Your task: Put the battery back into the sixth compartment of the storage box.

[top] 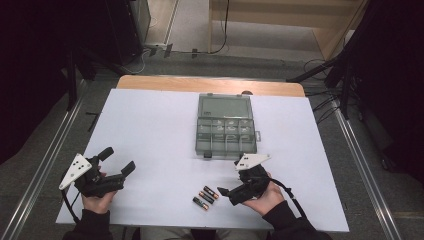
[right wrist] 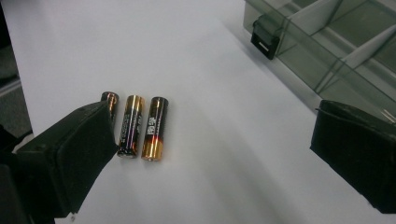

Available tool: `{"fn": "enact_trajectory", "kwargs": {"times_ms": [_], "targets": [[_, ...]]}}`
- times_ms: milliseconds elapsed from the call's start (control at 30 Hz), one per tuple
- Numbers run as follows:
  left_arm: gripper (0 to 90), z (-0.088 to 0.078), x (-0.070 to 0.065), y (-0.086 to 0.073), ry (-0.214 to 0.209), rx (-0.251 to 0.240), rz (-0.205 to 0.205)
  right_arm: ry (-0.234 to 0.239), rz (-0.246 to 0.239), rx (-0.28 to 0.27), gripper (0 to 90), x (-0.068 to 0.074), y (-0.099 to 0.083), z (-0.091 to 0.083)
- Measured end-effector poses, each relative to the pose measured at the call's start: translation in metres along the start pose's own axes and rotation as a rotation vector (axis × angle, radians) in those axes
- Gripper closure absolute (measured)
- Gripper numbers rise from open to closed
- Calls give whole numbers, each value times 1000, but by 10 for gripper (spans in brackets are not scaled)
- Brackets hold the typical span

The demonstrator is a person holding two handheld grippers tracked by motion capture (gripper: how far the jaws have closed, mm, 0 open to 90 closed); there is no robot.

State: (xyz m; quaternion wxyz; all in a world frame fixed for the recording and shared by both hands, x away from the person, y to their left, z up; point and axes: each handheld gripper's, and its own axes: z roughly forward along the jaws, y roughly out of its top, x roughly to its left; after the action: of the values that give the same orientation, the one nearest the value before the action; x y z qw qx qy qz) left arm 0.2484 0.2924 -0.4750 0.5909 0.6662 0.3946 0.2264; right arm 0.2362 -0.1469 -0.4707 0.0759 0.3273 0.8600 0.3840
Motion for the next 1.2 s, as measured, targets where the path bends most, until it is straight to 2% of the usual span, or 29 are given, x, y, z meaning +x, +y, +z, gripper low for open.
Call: {"fn": "enact_trajectory", "kwargs": {"times_ms": [33,67,100,133,200,233,300,333,367,533,733,833,867,900,967,1067,1100,1200], "targets": [[23,0,0,0,0,0,0,-2,-7,15,4,1,2,2],[23,0,0,0,-1,1,0,-17,-31,60,4,6,7,6],[23,0,0,0,0,0,0,-17,-31,60,4,6,7,6],[23,0,0,0,0,0,-1,-34,-77,113,3,13,15,13],[23,0,0,0,0,-2,-1,-29,-86,127,4,15,18,16],[23,0,0,0,0,-2,-3,-22,-103,167,4,21,25,24],[23,-1,0,0,0,-2,-3,-11,-118,185,4,24,30,31],[23,-1,0,0,-1,-1,-3,-11,-118,185,4,24,30,31],[23,-1,1,0,-2,-1,-3,-6,-125,211,4,27,34,39],[23,-1,1,0,-4,1,0,8,-137,266,23,35,42,51],[23,-1,1,0,-7,4,2,-2,-148,318,49,35,48,53],[23,0,0,0,-7,5,2,1,-132,338,70,35,49,53],[23,0,0,0,-7,5,2,1,-129,348,88,34,50,52],[23,0,0,0,-8,4,2,2,-120,369,144,34,50,52],[23,0,0,0,-8,4,1,-1,-123,393,157,34,50,52],[23,0,1,0,-8,5,1,-10,-122,436,274,35,51,54],[23,0,1,0,-8,5,1,-10,-122,436,274,35,51,54],[23,0,0,0,-9,5,0,11,-105,461,443,34,52,55]]}}
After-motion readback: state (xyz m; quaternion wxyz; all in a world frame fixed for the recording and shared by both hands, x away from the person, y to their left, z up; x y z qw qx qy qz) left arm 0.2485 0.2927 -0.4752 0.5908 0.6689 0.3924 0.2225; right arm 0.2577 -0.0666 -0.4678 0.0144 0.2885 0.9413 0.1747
